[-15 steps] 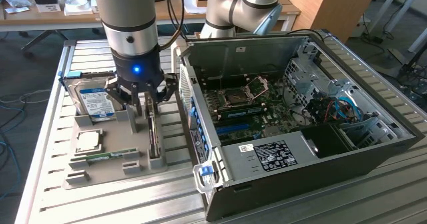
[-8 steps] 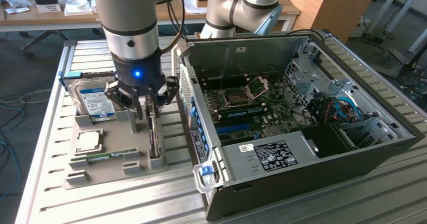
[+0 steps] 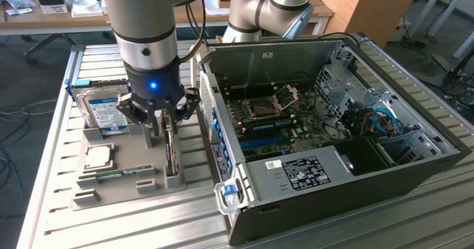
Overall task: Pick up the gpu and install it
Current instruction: 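Pick up the gpu and move the gpu toward the slot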
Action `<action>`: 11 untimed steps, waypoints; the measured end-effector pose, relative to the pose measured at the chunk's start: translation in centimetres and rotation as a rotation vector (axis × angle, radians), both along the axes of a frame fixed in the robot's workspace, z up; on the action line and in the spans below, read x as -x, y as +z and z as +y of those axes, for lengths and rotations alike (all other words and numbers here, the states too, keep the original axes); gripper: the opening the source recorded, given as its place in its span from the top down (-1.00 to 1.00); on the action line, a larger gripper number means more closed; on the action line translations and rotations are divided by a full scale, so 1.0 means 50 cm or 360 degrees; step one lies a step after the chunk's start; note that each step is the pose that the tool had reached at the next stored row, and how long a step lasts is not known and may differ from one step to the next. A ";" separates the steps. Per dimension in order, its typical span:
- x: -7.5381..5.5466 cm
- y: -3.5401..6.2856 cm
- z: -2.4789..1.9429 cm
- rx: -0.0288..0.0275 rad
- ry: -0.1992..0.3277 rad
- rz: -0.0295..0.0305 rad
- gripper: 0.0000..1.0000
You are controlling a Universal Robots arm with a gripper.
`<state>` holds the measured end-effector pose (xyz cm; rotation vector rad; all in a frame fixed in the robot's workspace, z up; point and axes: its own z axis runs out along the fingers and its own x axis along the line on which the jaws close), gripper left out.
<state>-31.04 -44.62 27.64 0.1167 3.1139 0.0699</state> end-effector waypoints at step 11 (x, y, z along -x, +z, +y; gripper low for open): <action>0.000 0.000 -0.0002 0.00000 0.0000 0.00000 0.17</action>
